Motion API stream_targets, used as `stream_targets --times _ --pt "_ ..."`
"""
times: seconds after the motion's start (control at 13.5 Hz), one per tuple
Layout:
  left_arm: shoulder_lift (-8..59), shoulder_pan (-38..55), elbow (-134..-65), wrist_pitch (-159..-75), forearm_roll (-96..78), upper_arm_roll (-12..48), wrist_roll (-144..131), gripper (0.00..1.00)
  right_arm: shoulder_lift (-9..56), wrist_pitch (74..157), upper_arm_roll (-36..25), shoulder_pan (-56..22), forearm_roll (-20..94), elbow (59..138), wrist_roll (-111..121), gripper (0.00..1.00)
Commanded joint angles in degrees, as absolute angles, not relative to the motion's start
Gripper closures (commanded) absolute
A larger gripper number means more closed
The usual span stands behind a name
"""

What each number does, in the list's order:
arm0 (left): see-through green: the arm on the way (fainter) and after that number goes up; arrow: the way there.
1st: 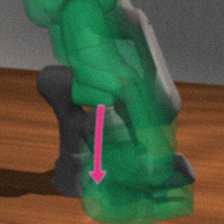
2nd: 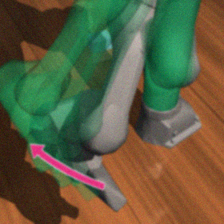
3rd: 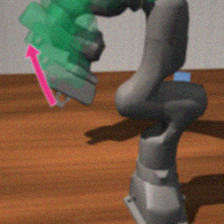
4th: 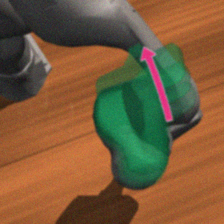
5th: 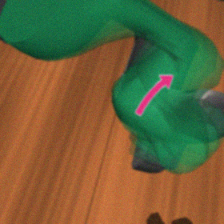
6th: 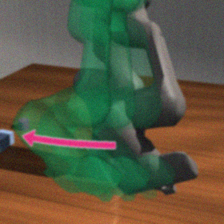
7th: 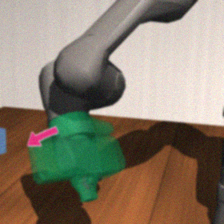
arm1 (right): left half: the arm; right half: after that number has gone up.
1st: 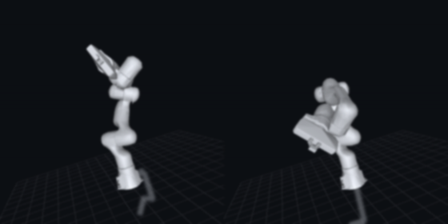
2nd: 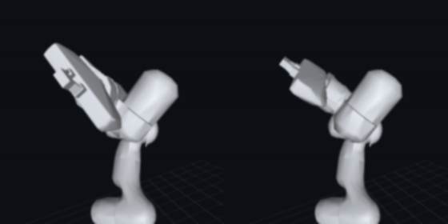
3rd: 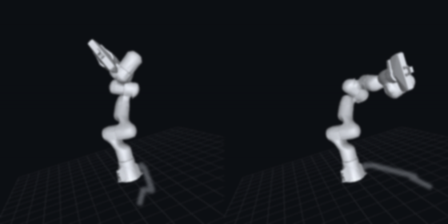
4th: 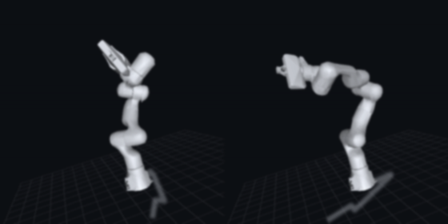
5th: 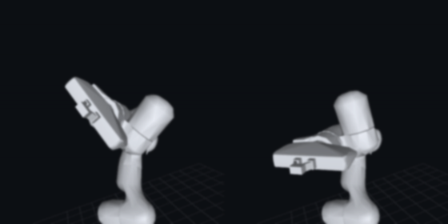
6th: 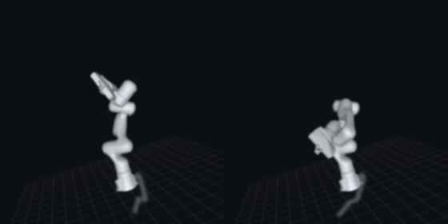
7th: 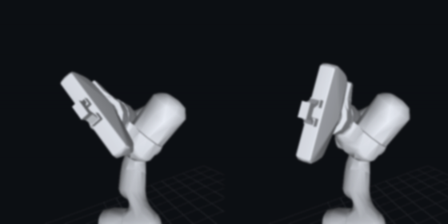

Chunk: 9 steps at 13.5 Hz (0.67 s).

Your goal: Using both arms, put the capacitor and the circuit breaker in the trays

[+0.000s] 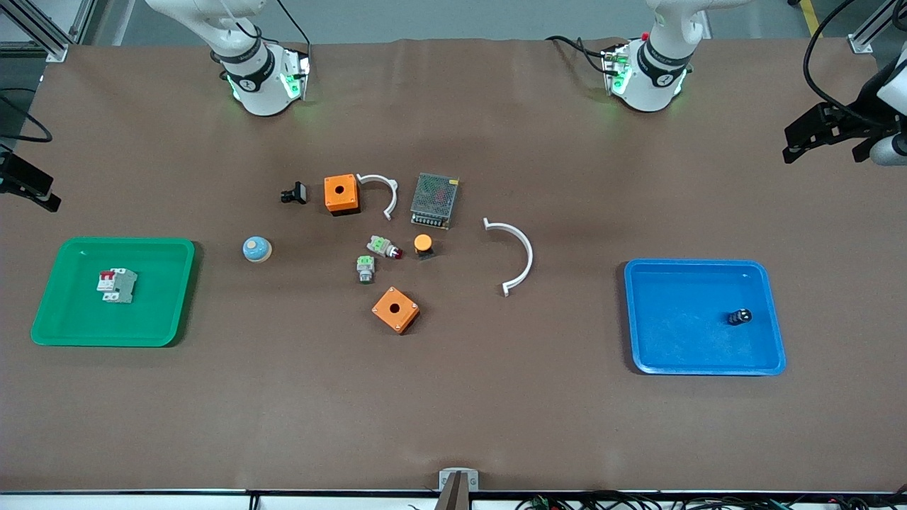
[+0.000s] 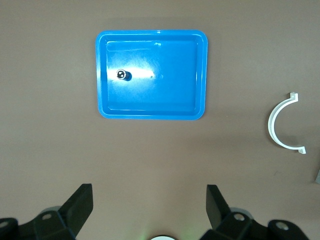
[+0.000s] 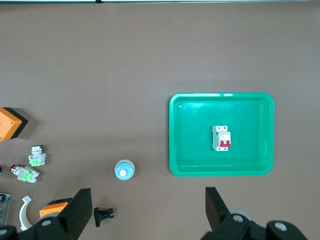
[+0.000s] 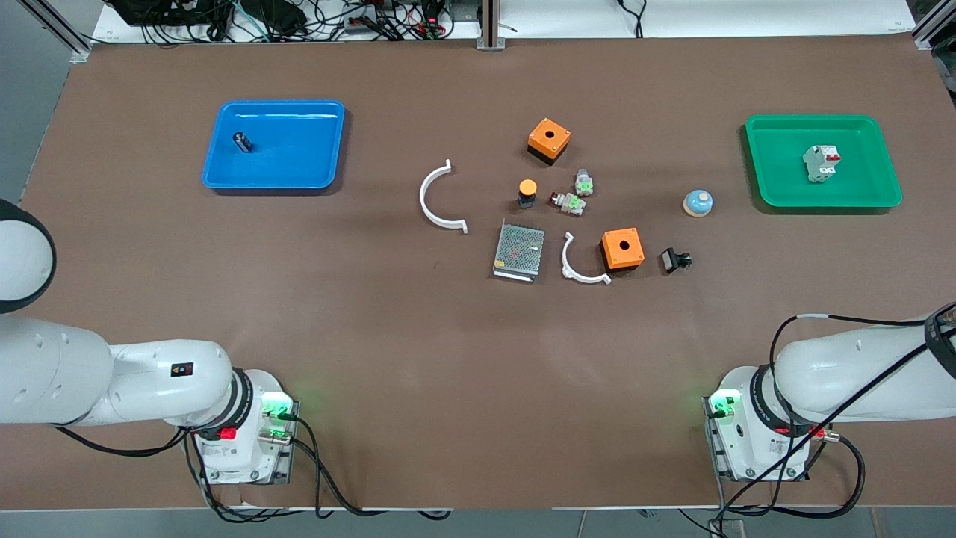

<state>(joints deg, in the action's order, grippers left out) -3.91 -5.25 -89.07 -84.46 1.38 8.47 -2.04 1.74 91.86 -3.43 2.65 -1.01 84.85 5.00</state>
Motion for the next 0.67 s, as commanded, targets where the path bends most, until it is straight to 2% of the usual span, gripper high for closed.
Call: stream_targets --times 0.0,0.59 --pt "-4.13 -4.75 -89.38 -84.20 0.44 8.61 -2.55 0.00 1.93 90.88 -3.78 2.37 -0.09 83.23 5.10 0.00" --pt "-1.67 -4.57 -89.03 -86.31 0.62 11.16 -4.22 0.00 1.93 90.97 -3.78 2.37 -0.09 83.06 5.10 0.00"
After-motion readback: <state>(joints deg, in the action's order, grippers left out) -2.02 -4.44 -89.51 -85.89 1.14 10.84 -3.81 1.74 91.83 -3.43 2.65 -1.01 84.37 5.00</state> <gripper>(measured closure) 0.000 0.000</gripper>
